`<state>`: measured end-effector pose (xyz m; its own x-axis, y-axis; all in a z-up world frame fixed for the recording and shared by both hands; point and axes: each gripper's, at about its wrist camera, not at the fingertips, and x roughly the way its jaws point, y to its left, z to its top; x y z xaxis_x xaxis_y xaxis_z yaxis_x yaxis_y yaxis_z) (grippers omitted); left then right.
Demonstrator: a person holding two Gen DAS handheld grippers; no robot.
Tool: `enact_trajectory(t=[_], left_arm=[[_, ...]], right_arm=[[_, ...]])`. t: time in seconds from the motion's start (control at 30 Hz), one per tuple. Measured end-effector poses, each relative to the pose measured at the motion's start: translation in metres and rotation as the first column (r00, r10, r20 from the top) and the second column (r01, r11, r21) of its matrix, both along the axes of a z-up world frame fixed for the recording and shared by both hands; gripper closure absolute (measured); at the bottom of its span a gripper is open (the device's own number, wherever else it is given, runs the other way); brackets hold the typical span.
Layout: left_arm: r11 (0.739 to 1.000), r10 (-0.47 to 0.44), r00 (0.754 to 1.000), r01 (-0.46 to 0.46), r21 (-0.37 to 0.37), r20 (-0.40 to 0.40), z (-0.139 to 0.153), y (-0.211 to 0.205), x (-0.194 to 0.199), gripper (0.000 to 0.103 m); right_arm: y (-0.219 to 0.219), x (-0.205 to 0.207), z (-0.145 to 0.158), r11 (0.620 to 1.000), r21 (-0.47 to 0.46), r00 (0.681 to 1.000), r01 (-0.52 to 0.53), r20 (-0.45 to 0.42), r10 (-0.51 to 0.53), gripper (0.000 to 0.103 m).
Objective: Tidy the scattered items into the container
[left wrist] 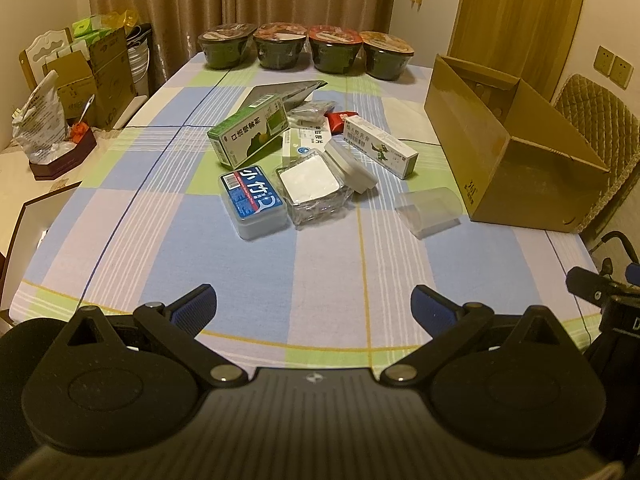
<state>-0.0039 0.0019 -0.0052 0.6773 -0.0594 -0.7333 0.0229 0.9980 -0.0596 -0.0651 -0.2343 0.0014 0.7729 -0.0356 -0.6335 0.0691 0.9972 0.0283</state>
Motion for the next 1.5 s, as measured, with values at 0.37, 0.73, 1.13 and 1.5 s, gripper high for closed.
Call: enact_trajectory(t=[0.37, 0.73, 1.13, 1.5], left_arm=[[1.0, -0.019, 1.0, 0.019, -0.001, 0.022, 0.012, -0.004, 0.004, 0.001], [0.999, -0.045, 0.999, 0.045, -0.015, 0.015, 0.013, -0.002, 0.01, 0.001], [0.997, -0.069, 0.997, 0.07, -0.028, 0.024, 0.014, -0.003, 0.007, 0.001], [0.994, -0.088, 0.995, 0.091, -0.058, 0.043, 0.02, 0.003, 0.018, 0.001]], right_arm=[[0.017, 0.006, 0.001, 0.995, -0.012, 0.995, -0.098, 0.02, 0.098, 0.0], [0.022, 0.012, -0.009, 0.99, -0.004, 0.99, -0.141, 0.002, 0.141, 0.0], [0.019, 0.013, -0.011, 0.993, 0.009, 0.993, -0.116, -0.015, 0.116, 0.0], [0.021, 0.042, -0.005, 0.99, 0.02, 0.991, -0.136, 0.005, 0.136, 0.0]])
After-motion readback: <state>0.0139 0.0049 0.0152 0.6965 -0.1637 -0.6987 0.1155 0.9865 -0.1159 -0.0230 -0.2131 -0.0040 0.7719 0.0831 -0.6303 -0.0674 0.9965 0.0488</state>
